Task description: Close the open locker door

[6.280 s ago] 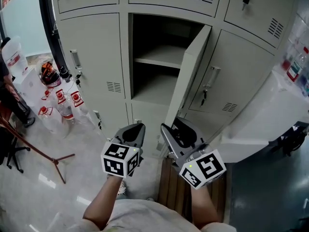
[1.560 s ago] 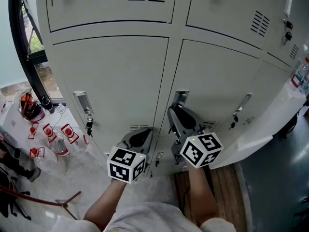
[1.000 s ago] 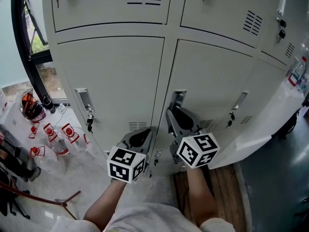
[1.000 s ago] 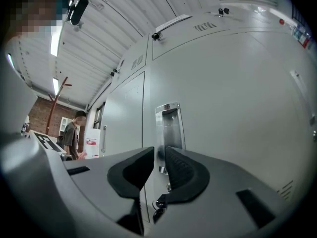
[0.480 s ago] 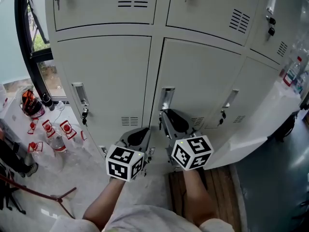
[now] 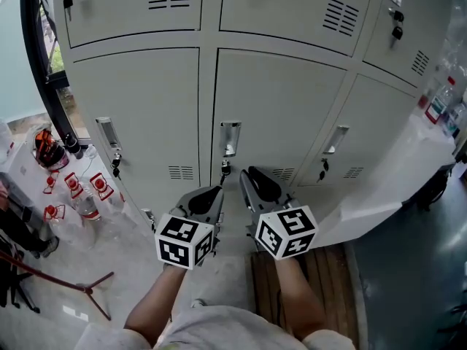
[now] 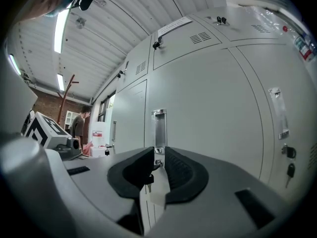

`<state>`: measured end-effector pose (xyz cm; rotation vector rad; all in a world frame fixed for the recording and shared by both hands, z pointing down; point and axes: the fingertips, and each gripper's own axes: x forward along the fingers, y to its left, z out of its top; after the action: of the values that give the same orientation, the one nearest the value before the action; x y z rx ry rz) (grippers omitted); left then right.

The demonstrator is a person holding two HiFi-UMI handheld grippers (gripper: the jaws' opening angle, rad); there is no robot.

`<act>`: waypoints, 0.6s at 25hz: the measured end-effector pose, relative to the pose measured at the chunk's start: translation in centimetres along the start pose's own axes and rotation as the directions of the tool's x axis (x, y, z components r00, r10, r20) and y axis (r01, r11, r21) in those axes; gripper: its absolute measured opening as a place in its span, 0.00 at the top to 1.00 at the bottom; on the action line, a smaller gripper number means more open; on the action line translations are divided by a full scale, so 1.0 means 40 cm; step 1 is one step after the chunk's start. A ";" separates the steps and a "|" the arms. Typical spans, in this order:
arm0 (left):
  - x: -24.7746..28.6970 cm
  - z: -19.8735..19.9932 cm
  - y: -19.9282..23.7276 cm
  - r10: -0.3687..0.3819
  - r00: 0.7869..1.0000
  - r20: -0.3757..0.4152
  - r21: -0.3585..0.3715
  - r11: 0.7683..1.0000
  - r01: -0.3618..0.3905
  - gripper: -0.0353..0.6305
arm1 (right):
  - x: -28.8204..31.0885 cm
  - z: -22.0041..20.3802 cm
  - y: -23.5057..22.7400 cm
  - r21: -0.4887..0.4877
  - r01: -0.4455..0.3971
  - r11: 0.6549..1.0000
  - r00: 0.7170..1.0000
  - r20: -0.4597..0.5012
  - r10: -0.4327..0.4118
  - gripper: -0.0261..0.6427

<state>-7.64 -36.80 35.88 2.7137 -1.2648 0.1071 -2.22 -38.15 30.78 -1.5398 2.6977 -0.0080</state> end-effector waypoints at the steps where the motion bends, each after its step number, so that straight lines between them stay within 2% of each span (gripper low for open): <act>1: 0.003 0.003 -0.010 0.004 1.000 0.001 0.000 1.000 -0.004 0.94 | -0.010 -0.001 -0.002 -0.002 -0.004 1.000 1.000 -0.003 0.004 0.87; 9: 0.018 0.010 -0.099 0.030 1.000 0.003 0.009 0.999 -0.030 0.94 | -0.103 -0.016 -0.011 0.003 -0.036 0.999 0.999 -0.019 0.036 0.91; 15: 0.019 0.010 -0.167 0.048 0.999 0.000 0.016 0.999 -0.048 0.94 | -0.185 -0.022 -0.037 0.028 -0.028 0.999 0.999 -0.017 0.029 0.93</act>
<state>-2.04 -33.21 34.91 2.6969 -1.3349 0.1238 2.76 -32.55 31.92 -1.5007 2.7207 -0.0588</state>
